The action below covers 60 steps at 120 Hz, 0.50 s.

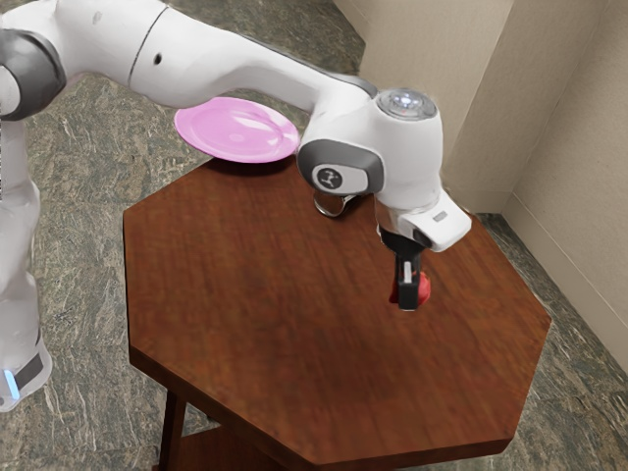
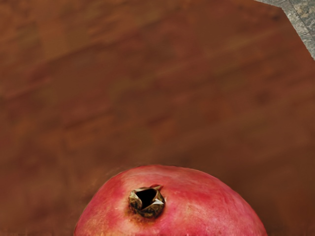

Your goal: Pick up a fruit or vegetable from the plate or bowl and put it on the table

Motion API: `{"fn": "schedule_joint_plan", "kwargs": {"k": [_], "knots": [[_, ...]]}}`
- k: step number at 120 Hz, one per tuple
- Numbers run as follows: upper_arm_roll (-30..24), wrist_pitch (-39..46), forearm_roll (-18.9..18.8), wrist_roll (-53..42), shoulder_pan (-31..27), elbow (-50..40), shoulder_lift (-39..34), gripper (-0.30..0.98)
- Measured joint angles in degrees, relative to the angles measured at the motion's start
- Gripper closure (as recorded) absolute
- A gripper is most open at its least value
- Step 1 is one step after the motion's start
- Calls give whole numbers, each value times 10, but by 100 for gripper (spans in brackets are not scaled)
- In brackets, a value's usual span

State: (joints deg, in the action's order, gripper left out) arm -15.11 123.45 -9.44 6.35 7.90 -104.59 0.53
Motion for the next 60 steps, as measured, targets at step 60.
{"fn": "schedule_joint_plan", "kwargs": {"k": [60], "knots": [[0, 5, 18, 36, -56, -21, 51, 8]]}}
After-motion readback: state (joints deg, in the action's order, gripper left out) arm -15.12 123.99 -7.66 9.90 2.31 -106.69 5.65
